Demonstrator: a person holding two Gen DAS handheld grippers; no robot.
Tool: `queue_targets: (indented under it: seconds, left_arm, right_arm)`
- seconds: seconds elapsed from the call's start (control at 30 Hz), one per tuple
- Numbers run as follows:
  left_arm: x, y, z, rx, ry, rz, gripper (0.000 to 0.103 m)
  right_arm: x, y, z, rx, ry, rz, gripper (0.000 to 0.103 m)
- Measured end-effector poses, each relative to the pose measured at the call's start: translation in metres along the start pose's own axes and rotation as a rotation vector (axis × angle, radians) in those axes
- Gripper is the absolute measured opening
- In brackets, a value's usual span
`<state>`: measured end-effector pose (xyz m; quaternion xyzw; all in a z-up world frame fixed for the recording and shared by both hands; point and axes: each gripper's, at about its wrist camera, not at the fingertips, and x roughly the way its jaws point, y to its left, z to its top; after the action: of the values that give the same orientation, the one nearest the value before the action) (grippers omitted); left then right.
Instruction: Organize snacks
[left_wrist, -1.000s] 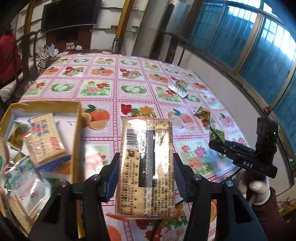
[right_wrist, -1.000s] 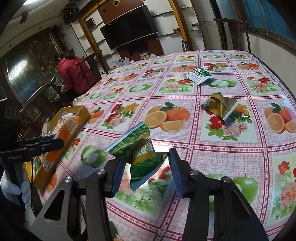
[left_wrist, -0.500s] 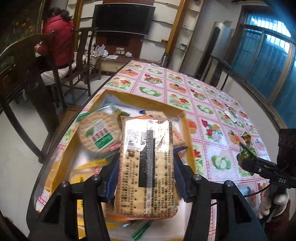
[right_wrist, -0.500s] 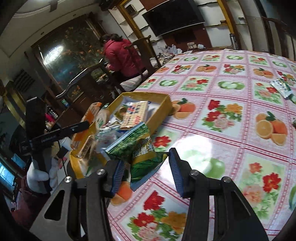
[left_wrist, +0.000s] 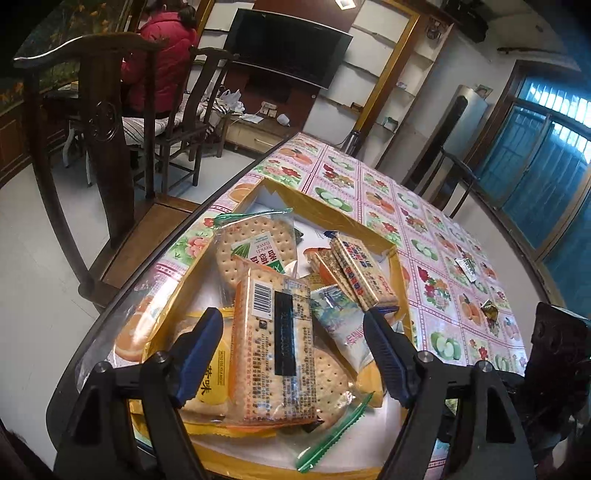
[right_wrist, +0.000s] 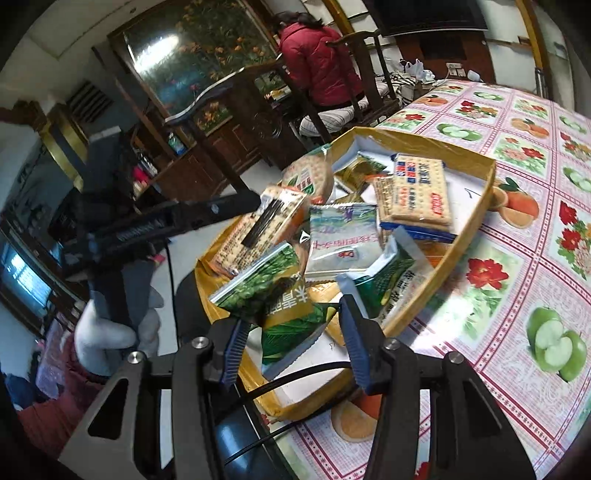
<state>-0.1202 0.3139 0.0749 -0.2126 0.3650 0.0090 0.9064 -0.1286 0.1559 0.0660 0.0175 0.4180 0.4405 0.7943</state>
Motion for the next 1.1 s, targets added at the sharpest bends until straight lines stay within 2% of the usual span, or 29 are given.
queue_targets:
  seconds: [0.17,0.27,0.4,0.53,0.7,0.8,1.0,1.03,1.1]
  left_arm:
    - [-0.016,-0.012,-0.005,0.02,-0.027,-0.028,0.079]
    - [-0.025,-0.021,-0.007,0.041,-0.046,-0.033,0.079]
    - [-0.038,-0.031,-0.008,0.05,-0.078,-0.04,0.079]
    - [-0.063,-0.045,-0.012,0.094,-0.146,-0.005,0.08]
    - [-0.111,-0.079,-0.019,0.197,-0.299,0.073,0.083]
    - [-0.141,-0.097,-0.021,0.227,-0.37,0.058,0.083]
    - [-0.188,-0.122,-0.005,0.274,-0.381,-0.054,0.084]
    - [-0.196,-0.126,0.0,0.285,-0.379,-0.05,0.084]
    - [-0.212,-0.134,0.011,0.31,-0.385,0.008,0.084]
  right_arm:
    - [0.0,0.012,0.005,-0.052,-0.025,-0.053,0.058]
    - [-0.013,0.01,0.006,-0.043,-0.065,-0.045,0.064]
    - [-0.027,0.002,0.01,-0.004,-0.102,-0.028,0.064]
    - [-0.062,0.001,0.006,0.005,-0.188,-0.034,0.064]
    - [-0.139,0.007,-0.003,-0.011,-0.347,-0.104,0.065]
    - [-0.201,0.011,-0.012,-0.01,-0.457,-0.17,0.066]
    - [-0.348,0.016,-0.025,0.05,-0.658,-0.309,0.069]
    - [-0.371,0.02,-0.027,0.051,-0.687,-0.351,0.07]
    - [-0.416,0.03,-0.031,0.055,-0.742,-0.452,0.07]
